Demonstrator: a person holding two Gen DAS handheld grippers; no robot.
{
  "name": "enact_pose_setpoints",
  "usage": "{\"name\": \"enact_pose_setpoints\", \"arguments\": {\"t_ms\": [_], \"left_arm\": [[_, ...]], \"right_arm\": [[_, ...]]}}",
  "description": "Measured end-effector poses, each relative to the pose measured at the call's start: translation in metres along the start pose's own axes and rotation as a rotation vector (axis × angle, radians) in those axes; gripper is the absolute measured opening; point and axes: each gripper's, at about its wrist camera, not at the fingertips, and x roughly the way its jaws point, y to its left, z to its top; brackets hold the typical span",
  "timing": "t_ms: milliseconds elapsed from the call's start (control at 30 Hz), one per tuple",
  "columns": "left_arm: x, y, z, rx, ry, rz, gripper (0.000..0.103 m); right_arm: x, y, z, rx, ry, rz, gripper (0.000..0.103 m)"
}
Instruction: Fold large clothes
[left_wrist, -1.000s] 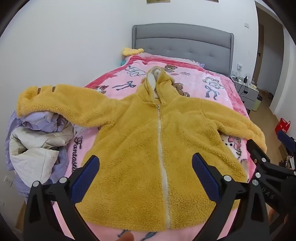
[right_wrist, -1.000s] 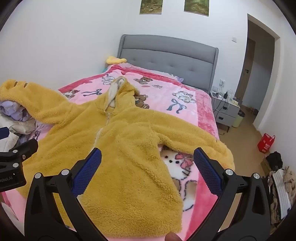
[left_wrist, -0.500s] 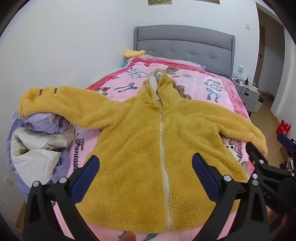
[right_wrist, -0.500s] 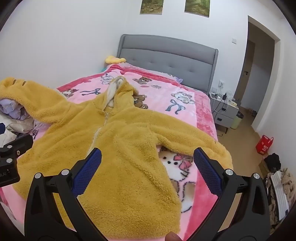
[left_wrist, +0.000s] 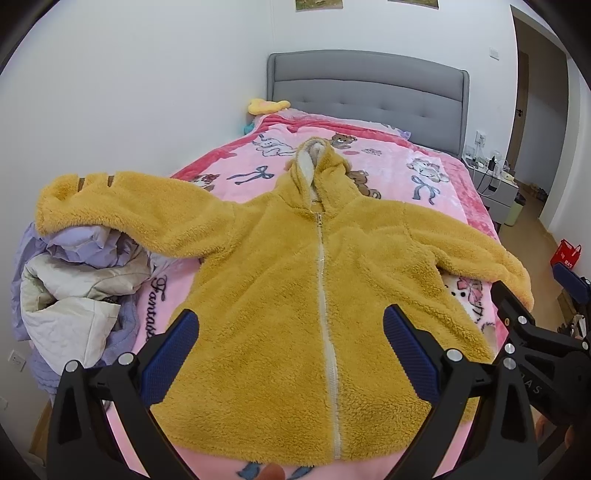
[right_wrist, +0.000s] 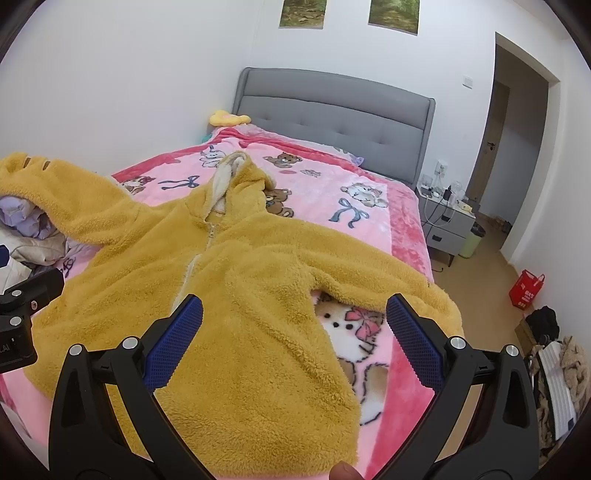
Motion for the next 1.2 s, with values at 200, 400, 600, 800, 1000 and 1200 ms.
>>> {"name": "enact_pose_setpoints", "arguments": {"t_ms": [200, 400, 600, 800, 1000, 1200], "left_arm": [[0.0008, -0.0005, 0.0002, 0.007, 0.002, -0.001, 0.098], [0.0002, -0.0024, -0.0019, 0.021, -0.005, 0.006, 0.098], [0.0013, -0.0012, -0.0007, 0.008, 0.003, -0.007, 0.098], [0.0011, 0.0002, 0.0001, 0.002, 0.002, 0.0, 0.098], [0.0017, -0.0013, 0.0006, -0.01, 0.004, -0.008, 0.098], [0.0046, -0.0004, 0.0028, -0.009, 0.004, -0.008, 0.098]], "right_arm": [[-0.0004, -0.0002, 0.0011, -0.005, 0.0, 0.005, 0.095], [-0.0014, 0.0016, -0.0001, -0.016, -0.003, 0.003, 0.095], [-0.0027, 0.0012, 0.0005, -0.019, -0.009, -0.003, 0.095], [-0.0011, 0.0007, 0.0003, -0.014, -0.002, 0.008, 0.095], [-0.0011, 0.0018, 0.0002, -0.018, -0.003, 0.004, 0.095], [-0.0013, 0.0026, 0.0003, -0.024, -0.013, -0.003, 0.095]]}}
